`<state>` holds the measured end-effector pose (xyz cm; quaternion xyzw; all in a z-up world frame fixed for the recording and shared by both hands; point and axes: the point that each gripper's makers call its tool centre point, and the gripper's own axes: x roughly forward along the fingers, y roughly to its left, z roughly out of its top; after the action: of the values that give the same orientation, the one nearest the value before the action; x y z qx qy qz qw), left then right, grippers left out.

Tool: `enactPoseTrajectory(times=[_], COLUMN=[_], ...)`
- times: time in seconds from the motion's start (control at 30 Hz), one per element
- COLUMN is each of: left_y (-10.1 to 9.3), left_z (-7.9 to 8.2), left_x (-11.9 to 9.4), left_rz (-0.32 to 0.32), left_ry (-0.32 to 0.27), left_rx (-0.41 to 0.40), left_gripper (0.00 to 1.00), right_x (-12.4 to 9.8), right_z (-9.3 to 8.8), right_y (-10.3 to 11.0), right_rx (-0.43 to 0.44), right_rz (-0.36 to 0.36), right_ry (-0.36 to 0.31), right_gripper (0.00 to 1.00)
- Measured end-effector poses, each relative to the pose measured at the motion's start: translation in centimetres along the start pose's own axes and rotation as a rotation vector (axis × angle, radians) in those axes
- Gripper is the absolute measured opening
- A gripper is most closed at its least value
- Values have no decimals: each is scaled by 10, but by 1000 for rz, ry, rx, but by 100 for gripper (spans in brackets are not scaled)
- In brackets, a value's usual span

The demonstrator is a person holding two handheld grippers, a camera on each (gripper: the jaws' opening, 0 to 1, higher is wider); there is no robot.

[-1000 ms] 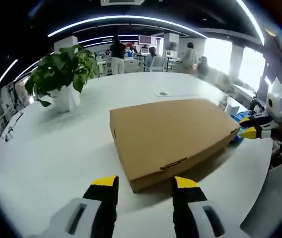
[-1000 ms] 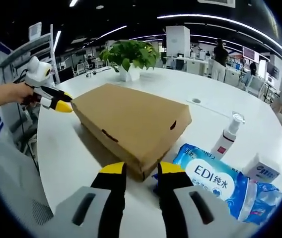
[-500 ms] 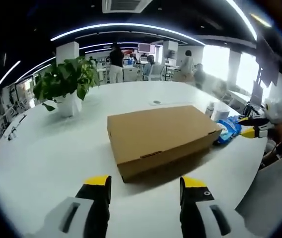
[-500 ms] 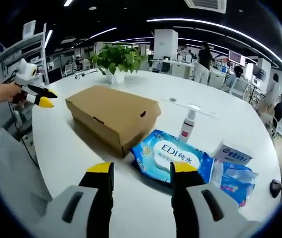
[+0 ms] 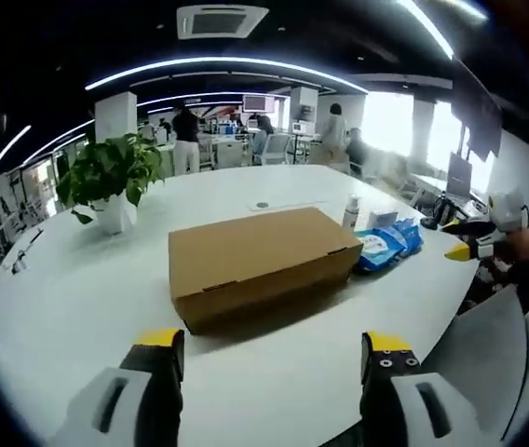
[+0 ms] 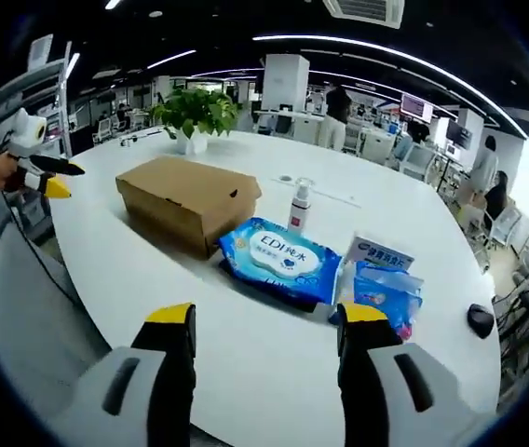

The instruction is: Operate the shoe box by opening the lid, removing the specified soft item, and placing it in the target area until the item is outside and the box remains undamaged.

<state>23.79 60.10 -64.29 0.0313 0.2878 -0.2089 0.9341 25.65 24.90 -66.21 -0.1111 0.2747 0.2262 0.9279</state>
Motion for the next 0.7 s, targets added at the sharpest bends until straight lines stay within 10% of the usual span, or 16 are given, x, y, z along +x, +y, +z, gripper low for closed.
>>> enactPoseTrajectory(times=[0.3, 0.7], left_y=[-32, -28], left_z=[1, 9], left_x=[-13, -24], left_rz=[-33, -22], left_ry=[-37, -71], left_rx=[44, 24], left_gripper=[95, 100], right_x=[-31, -36], right_z=[2, 12], right_y=[-1, 11], right_rx=[21, 28], right_rz=[-26, 3], right_ry=[-28, -60], right_gripper=[75, 96])
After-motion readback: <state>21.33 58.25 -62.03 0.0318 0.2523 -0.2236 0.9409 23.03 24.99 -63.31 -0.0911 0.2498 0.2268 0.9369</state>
